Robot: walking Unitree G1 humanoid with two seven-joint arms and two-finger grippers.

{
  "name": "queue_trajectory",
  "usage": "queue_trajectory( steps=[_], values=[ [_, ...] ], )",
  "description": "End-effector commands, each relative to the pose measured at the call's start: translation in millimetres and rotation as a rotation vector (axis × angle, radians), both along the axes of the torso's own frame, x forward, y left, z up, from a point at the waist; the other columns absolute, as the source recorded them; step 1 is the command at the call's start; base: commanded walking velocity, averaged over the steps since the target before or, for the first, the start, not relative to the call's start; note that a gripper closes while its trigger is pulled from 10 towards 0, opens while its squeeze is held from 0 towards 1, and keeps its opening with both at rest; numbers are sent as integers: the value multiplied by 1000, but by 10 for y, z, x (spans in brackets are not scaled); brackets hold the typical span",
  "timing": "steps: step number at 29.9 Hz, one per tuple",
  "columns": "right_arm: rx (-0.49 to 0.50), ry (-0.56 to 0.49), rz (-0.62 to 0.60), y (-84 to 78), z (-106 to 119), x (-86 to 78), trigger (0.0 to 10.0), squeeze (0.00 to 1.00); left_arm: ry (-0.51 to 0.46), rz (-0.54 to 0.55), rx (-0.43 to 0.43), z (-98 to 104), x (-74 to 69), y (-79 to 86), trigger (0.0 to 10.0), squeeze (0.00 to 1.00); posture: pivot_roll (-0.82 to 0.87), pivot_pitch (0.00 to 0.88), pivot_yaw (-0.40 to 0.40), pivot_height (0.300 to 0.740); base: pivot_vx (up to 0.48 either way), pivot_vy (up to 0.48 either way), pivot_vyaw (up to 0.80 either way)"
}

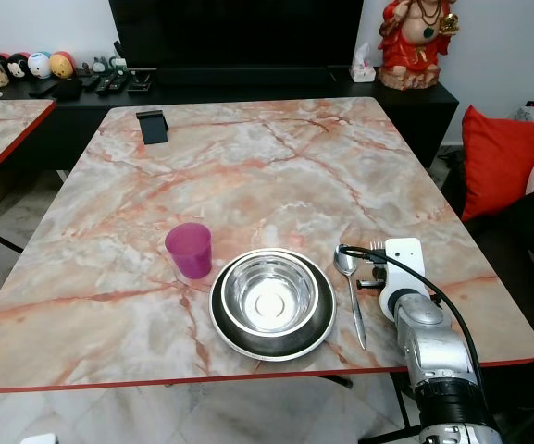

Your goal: Setting the table

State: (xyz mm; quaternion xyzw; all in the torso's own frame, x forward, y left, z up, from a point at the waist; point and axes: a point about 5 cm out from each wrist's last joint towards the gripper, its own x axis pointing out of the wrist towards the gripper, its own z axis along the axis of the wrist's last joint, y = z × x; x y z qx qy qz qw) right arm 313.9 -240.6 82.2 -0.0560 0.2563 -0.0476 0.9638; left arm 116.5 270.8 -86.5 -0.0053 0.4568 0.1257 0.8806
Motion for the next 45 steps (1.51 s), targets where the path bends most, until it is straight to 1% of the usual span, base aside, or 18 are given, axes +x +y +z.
queue_trajectory(
  steps=[1,5,9,13,15,23,24,25,26,29,30,31,33,36,38,39,45],
  values=[
    [-1,-11,10,38,27,45,10000,0,30,-3,0,-16,-74,27,10000,0,-49,0,21,740,0,0,0],
    [3,-8,13,51,10,48,10000,0,33,0,0,-16,-102,47,10000,0,-49,0,21,740,0,0,0],
    [6,-6,16,62,1,48,10000,0,34,-2,1,-17,-94,41,10000,0,-49,0,21,740,0,0,0],
    [8,-4,19,70,-6,47,10000,0,32,-14,-5,-37,-49,-52,10000,0,-49,0,23,740,0,0,0],
    [9,-2,20,75,-14,47,10000,0,27,-24,-10,-48,16,-137,10000,0,-46,0,22,740,0,0,0],
    [5,4,34,100,-30,49,10000,0,27,-28,-9,-38,119,-186,10000,0,-47,0,24,740,0,0,0],
    [5,4,36,102,-30,49,10000,337,27,-29,-8,-31,142,-183,10000,0,-48,0,24,740,0,0,0],
    [5,4,36,102,-30,49,10000,337,27,-29,-8,-31,142,-183,10000,0,-48,0,24,740,0,0,0],
    [4,4,36,102,-30,49,10000,373,25,-30,-6,-23,166,-178,10000,0,-48,0,25,740,0,0,0],
    [2,5,38,103,-29,50,10000,373,21,-30,-4,-9,203,-168,10000,0,-48,0,25,740,0,0,0],
    [1,6,39,104,-29,50,10000,369,18,-32,-1,6,244,-160,10000,0,-50,0,25,740,0,0,0],
    [1,6,39,104,-29,50,10000,369,18,-32,-1,6,244,-160,10000,0,-50,0,25,740,0,0,0],
    [1,7,41,109,-35,45,10000,373,25,-34,-3,-19,174,-173,10000,0,-46,0,22,740,0,0,0],
    [1,9,41,121,-42,37,10000,361,27,-34,-4,-28,144,-174,10000,0,-50,0,24,740,0,0,0],
    [2,10,40,120,-43,37,10000,361,29,-34,-3,-29,140,-175,10000,0,-50,0,24,740,0,0,0],
    [3,9,40,120,-42,37,10000,376,29,-35,-3,-30,139,-176,10000,0,-50,0,24,740,0,0,0],
    [2,11,41,123,-45,36,10000,365,28,-34,-3,-26,148,-171,10000,0,-48,0,24,740,0,0,0]
  ],
)
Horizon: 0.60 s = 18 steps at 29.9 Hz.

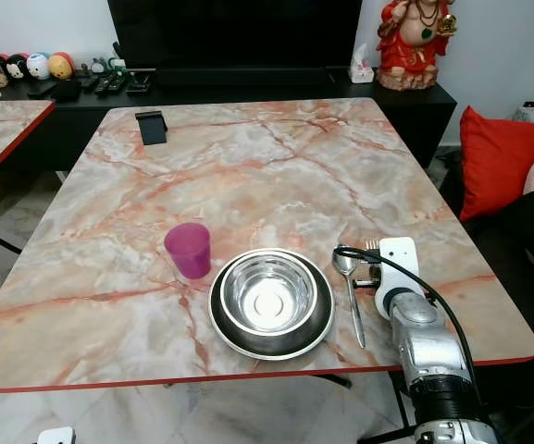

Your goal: Setting the table

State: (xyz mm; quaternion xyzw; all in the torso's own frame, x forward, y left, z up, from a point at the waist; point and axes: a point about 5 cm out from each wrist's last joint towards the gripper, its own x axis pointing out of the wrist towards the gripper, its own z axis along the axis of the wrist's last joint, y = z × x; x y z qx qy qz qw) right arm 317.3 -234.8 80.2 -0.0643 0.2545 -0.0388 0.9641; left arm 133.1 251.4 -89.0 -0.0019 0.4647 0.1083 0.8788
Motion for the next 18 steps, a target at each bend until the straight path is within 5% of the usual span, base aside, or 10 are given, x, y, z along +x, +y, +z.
queue_trajectory(
  steps=[1,11,14,18],
  values=[
    [13,13,19,65,-26,2,10000,365,11,-1,9,-1,-15,24,10000,0,-48,0,24,740,0,0,0],
    [7,16,13,64,-37,-10,10000,380,10,-3,10,-2,-20,23,10000,0,-50,0,28,740,0,0,0],
    [2,18,12,59,-40,-14,10000,580,10,-2,10,0,-18,27,10000,0,-49,0,27,740,0,0,0],
    [3,19,15,63,-42,-15,10000,580,9,-2,10,1,-16,26,10000,0,-49,0,27,740,0,0,0]
  ],
)
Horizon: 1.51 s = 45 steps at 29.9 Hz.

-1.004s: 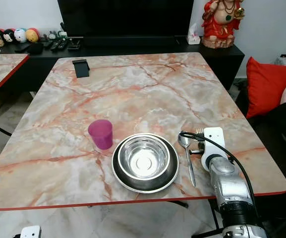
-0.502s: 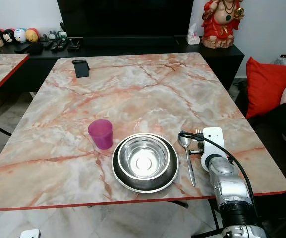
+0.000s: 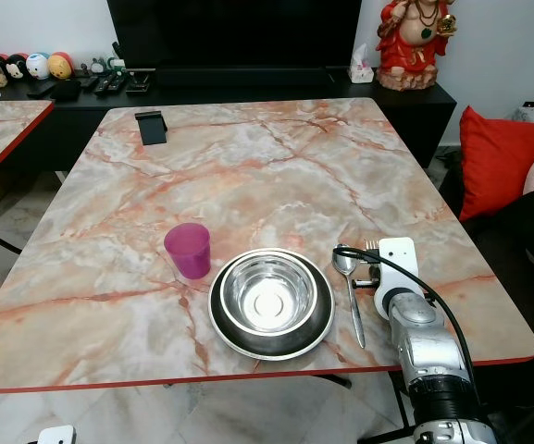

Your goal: Setting the table

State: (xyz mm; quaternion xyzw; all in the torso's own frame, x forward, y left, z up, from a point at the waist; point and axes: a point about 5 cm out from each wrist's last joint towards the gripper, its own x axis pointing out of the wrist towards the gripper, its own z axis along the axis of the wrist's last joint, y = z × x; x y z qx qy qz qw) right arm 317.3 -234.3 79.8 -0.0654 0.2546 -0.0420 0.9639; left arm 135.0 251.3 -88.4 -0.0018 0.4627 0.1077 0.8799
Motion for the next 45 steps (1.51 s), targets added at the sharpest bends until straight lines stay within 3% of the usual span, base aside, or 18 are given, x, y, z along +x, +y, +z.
queue_trajectory(
  steps=[1,3,10,11,12,45],
  values=[
    [7,19,19,58,-38,-14,10000,584,14,-1,9,-6,-36,27,10000,0,-52,0,29,740,0,0,0],
    [6,18,17,58,-39,-13,10000,627,15,-2,9,-7,-38,26,10000,0,-51,0,29,740,0,0,0],
    [-1,26,30,73,-54,-22,10000,561,16,-5,8,-7,-41,28,10000,0,-50,0,29,740,0,0,0],
    [-12,25,33,73,-51,-20,10000,137,16,-5,8,-7,-41,29,10000,0,-52,0,30,740,0,0,0],
    [-17,22,35,73,-48,-18,10000,0,16,-5,8,-7,-41,29,10000,0,-52,0,30,740,0,0,0],
    [-17,-39,43,94,95,53,10000,0,14,0,3,-9,-40,22,10000,0,-54,0,28,740,0,0,0]
  ],
)
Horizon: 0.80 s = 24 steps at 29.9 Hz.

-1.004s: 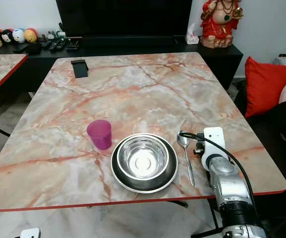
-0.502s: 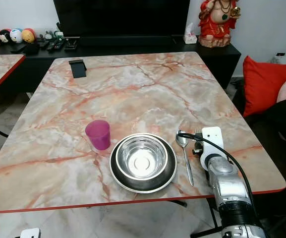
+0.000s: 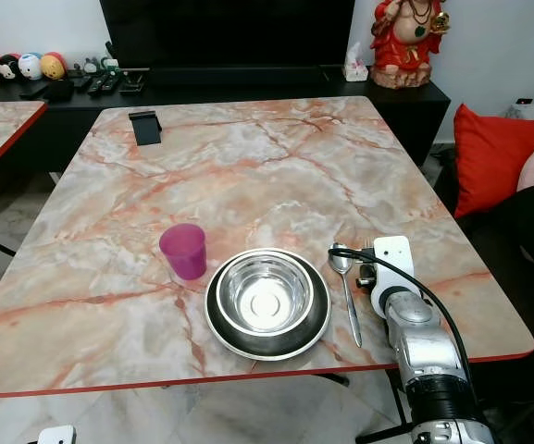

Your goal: Setting the table

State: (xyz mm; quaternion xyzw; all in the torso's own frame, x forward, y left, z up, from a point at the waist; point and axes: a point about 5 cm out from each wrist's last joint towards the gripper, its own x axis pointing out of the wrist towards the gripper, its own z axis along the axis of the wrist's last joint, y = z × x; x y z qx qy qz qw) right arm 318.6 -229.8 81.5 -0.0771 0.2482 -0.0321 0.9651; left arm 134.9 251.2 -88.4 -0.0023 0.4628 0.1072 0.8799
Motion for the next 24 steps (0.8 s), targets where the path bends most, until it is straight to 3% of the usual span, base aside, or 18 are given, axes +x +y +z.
queue_trajectory(
  steps=[1,10,17,20,24],
  values=[
    [0,-28,17,48,79,39,10000,0,14,0,5,-8,-40,22,10000,0,-54,0,28,740,0,0,0],
    [-7,-116,15,60,171,84,10000,0,12,3,5,-7,-39,26,10000,0,-51,0,29,740,0,0,0],
    [-76,-159,2,13,215,80,10000,0,14,1,4,-9,-45,26,10000,0,-53,0,30,740,0,0,0],
    [-144,-236,6,1,286,88,10000,0,14,1,3,-9,-47,25,10000,0,-52,0,30,740,0,0,0],
    [-149,-405,-28,-10,422,69,10000,0,15,0,3,-13,-56,21,10000,0,-45,0,25,740,0,0,0]
  ],
)
